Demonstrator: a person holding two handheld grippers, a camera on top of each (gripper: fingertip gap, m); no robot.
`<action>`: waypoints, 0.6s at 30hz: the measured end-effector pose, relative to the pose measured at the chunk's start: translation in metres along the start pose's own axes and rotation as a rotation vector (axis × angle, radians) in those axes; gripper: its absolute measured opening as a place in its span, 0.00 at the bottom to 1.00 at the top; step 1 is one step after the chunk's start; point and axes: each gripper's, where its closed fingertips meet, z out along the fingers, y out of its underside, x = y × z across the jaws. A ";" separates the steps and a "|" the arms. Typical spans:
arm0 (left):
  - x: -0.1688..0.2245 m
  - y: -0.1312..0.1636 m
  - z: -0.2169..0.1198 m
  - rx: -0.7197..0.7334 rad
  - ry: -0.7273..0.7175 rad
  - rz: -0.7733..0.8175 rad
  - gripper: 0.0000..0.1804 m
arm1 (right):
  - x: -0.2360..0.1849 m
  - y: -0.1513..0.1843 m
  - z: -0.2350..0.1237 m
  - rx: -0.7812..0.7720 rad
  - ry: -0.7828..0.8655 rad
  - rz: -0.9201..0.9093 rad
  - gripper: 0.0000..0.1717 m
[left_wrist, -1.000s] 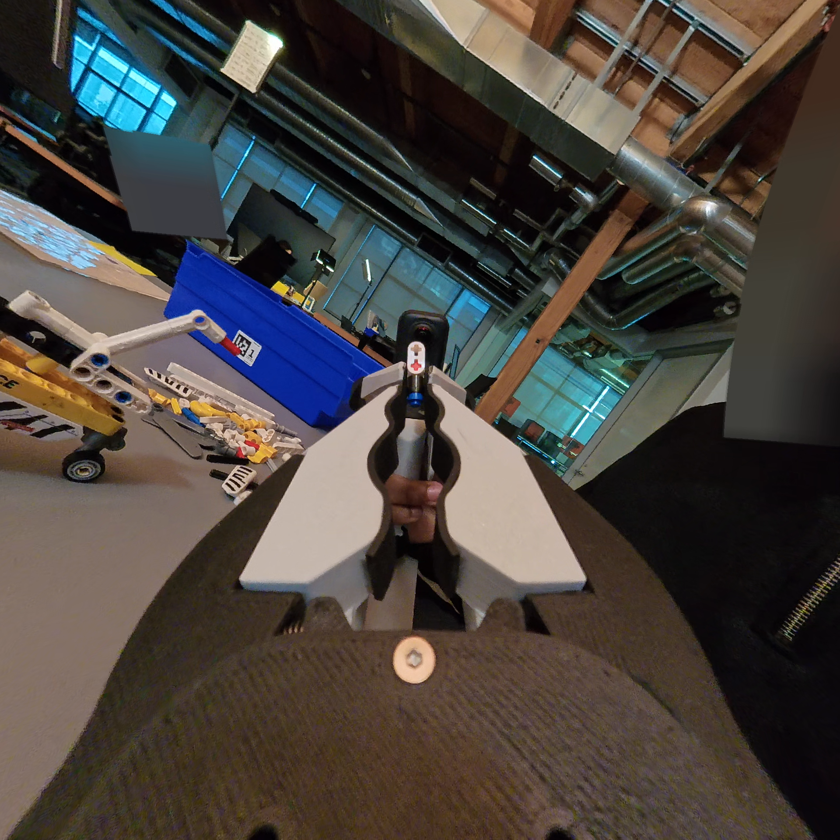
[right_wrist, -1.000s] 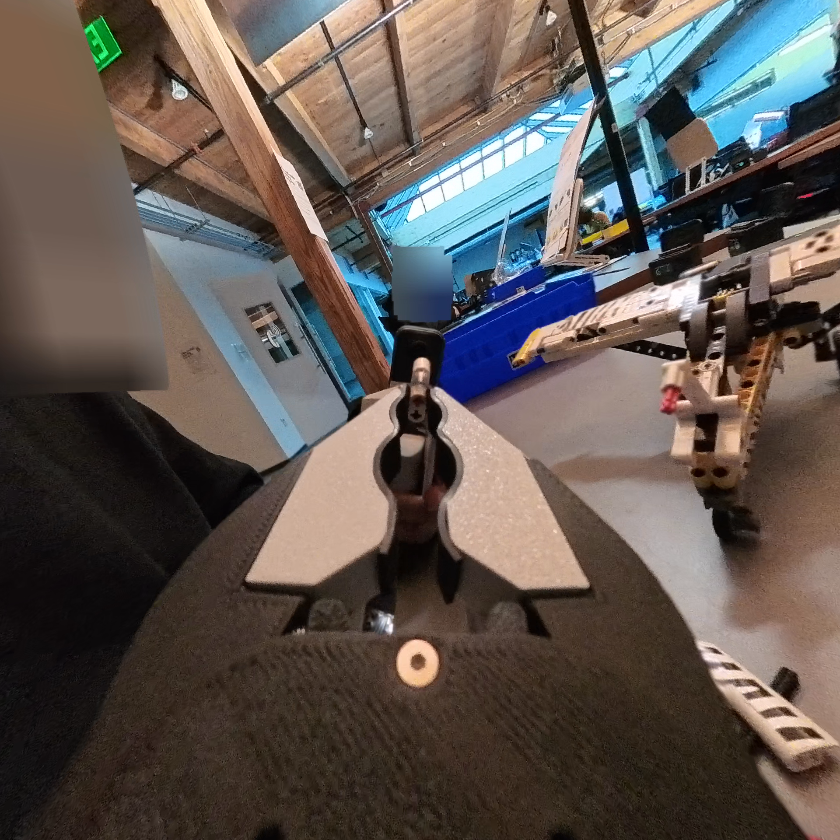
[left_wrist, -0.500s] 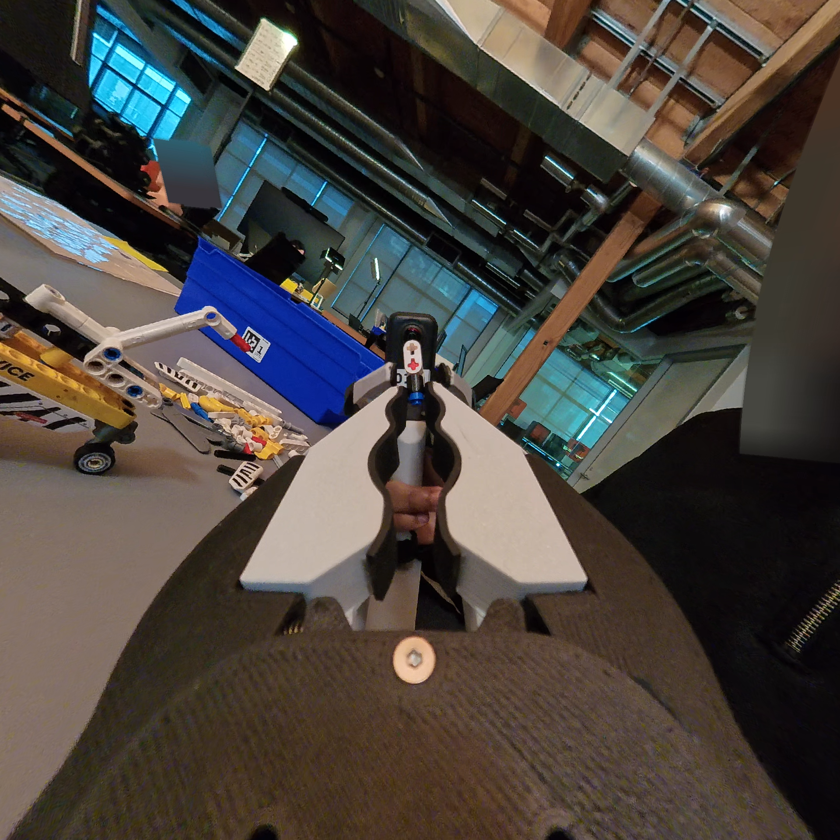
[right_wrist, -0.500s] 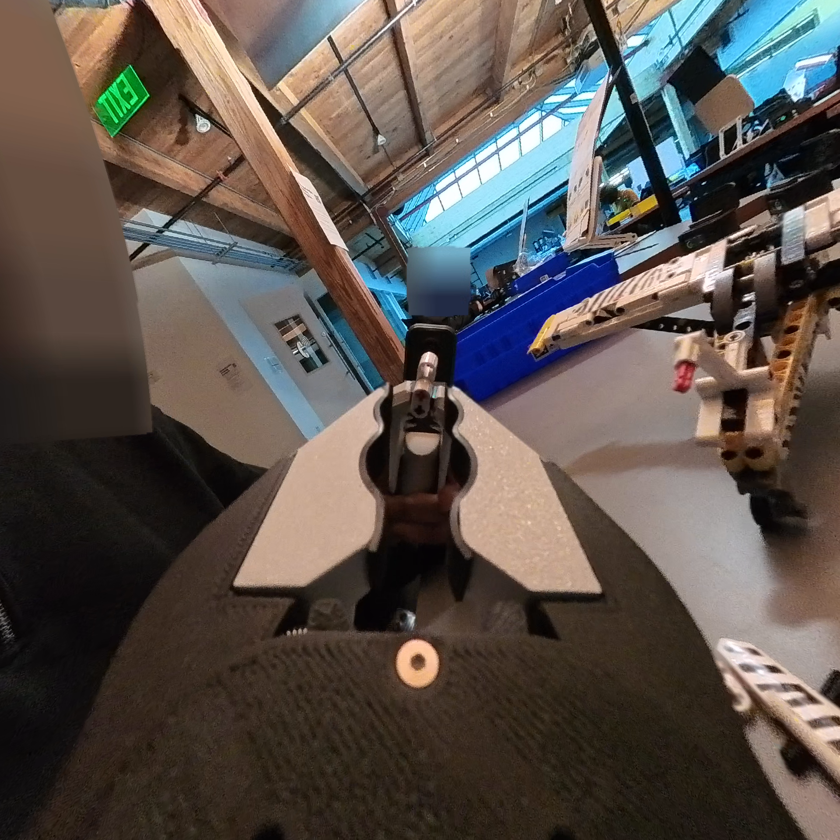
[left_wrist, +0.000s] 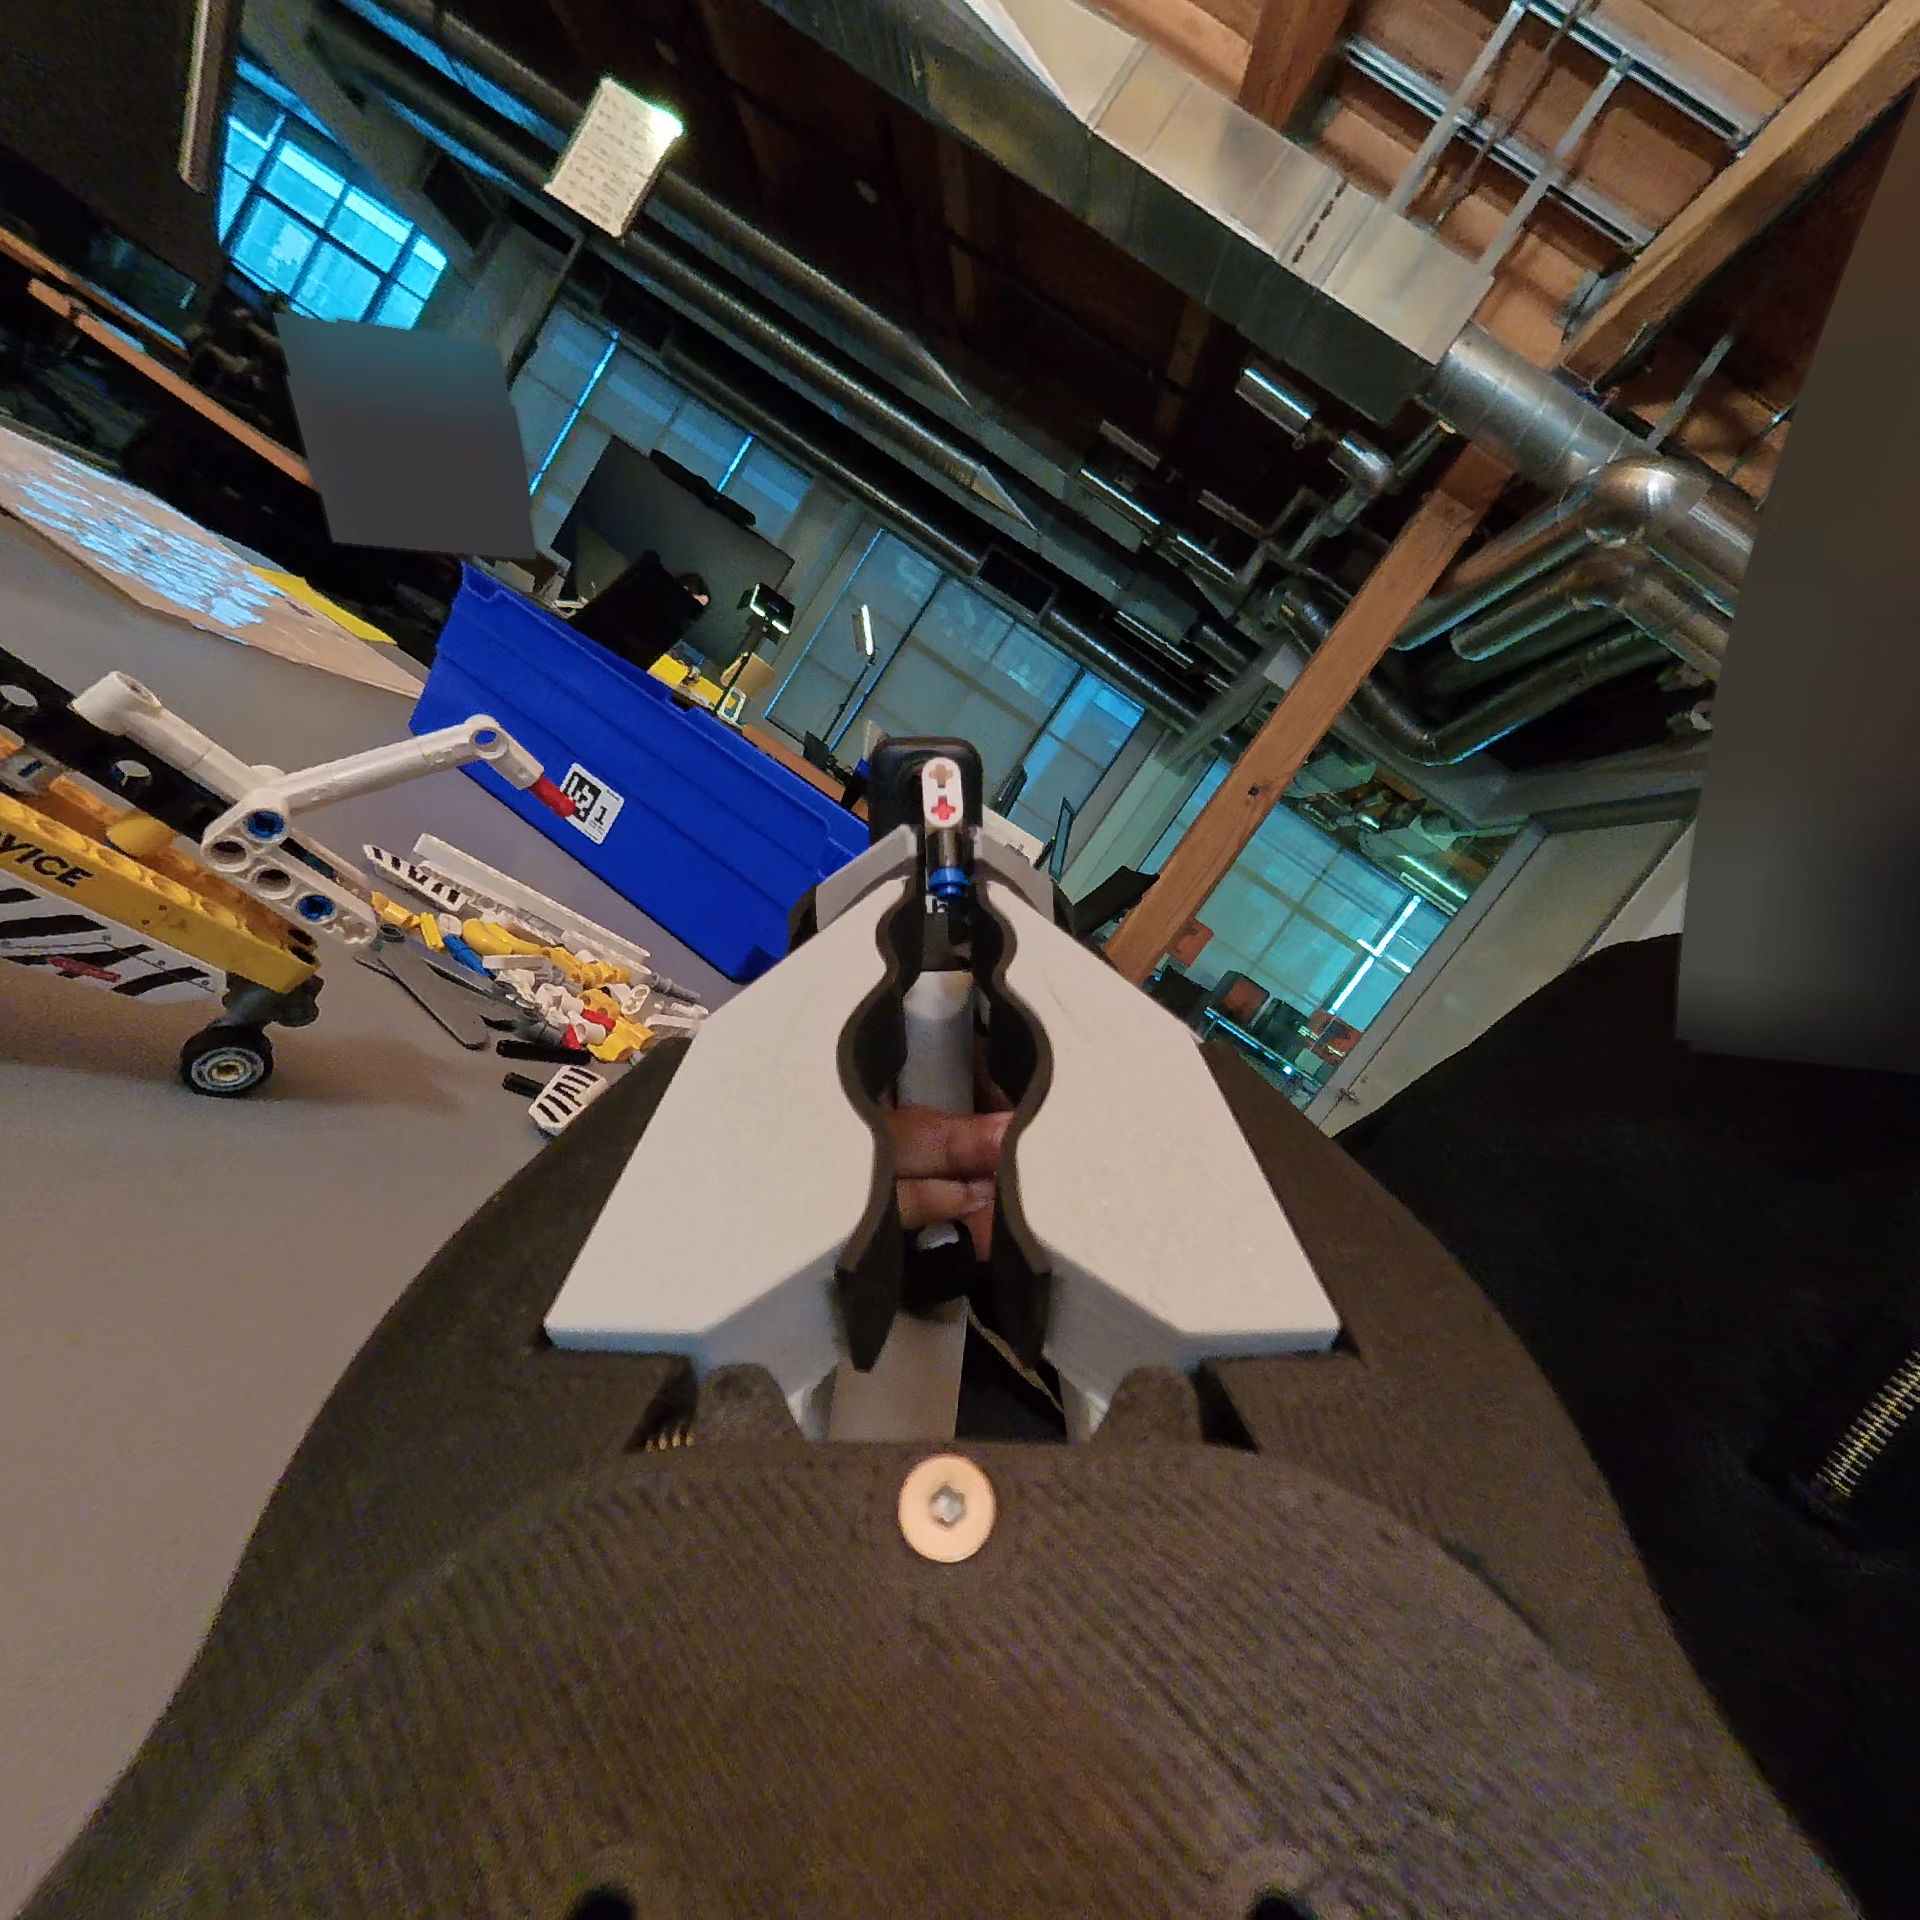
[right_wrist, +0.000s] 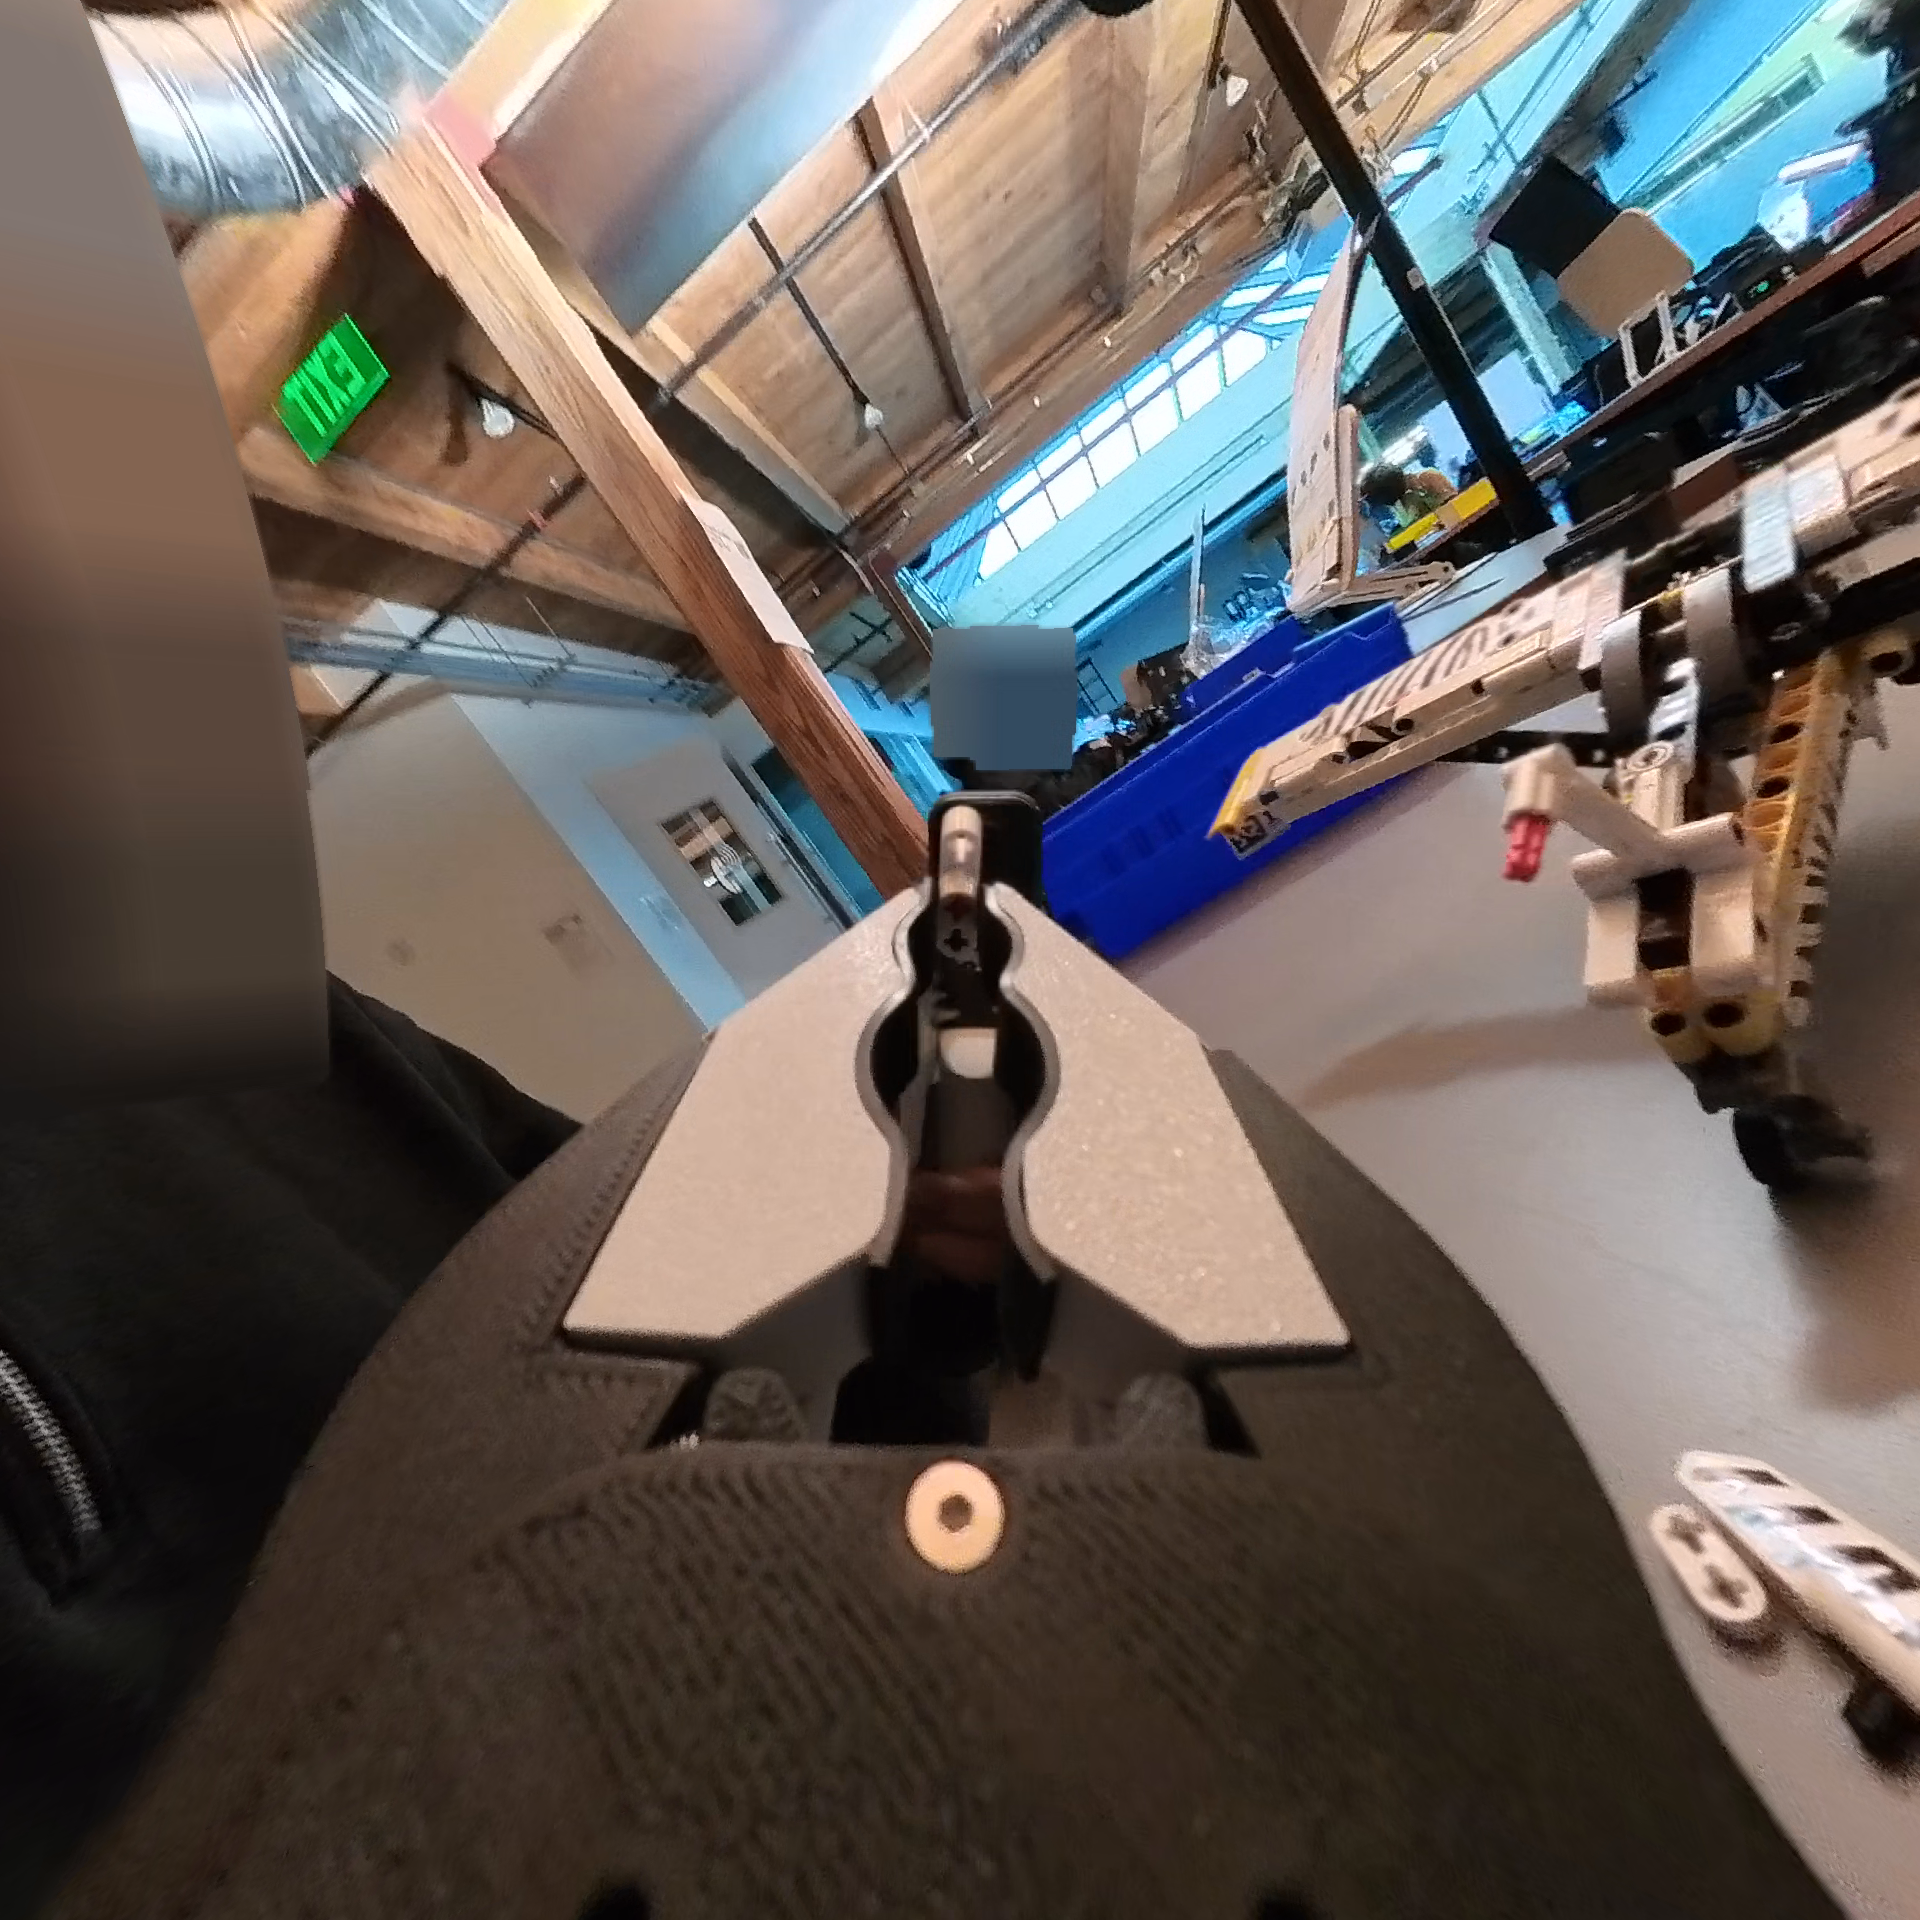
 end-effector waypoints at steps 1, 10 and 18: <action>-0.001 0.001 0.001 -0.007 -0.004 -0.005 0.02 | 0.001 -0.002 -0.001 0.008 -0.005 0.017 0.03; -0.001 0.001 0.001 -0.007 -0.008 -0.007 0.05 | 0.002 -0.001 -0.002 0.003 -0.001 0.017 0.03; -0.003 0.001 0.001 -0.008 -0.015 -0.015 0.01 | 0.003 0.002 0.000 -0.006 0.007 0.006 0.03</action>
